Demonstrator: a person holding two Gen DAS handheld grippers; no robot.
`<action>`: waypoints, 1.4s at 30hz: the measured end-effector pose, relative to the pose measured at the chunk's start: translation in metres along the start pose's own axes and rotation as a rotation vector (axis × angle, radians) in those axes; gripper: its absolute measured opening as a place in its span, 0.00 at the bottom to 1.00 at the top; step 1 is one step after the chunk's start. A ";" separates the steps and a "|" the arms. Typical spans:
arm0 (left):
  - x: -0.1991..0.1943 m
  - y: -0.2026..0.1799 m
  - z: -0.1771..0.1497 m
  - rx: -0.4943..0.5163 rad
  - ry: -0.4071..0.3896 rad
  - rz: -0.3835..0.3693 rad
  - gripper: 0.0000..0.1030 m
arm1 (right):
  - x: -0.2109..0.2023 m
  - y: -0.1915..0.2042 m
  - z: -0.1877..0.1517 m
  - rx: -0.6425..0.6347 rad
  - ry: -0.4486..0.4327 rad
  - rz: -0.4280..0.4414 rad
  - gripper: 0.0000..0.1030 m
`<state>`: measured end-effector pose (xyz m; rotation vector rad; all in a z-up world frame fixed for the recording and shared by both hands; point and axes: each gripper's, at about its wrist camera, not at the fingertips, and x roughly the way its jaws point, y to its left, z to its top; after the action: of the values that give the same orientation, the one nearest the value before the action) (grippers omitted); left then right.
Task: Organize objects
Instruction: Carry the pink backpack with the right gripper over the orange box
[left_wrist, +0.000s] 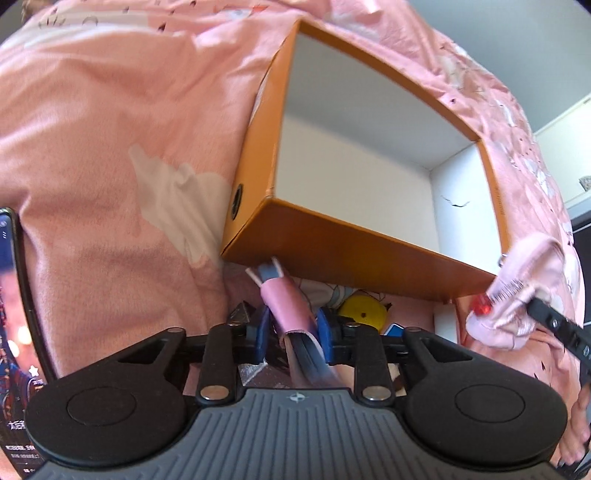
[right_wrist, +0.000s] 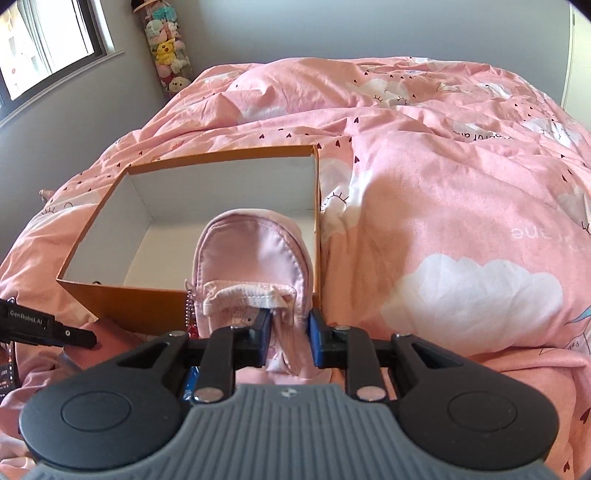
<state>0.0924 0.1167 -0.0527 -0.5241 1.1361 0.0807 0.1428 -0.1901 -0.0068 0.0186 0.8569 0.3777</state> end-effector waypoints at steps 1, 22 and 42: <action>-0.005 -0.002 -0.001 0.016 -0.012 -0.007 0.25 | -0.002 -0.001 0.001 0.006 -0.005 0.005 0.21; -0.098 -0.071 0.010 0.302 -0.268 -0.115 0.22 | -0.037 -0.001 0.023 0.021 -0.115 0.059 0.17; 0.049 -0.123 0.079 0.169 -0.202 -0.217 0.21 | -0.002 -0.021 0.082 0.042 -0.196 -0.024 0.16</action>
<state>0.2199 0.0335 -0.0269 -0.4745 0.8746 -0.1469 0.2087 -0.1990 0.0448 0.0828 0.6705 0.3296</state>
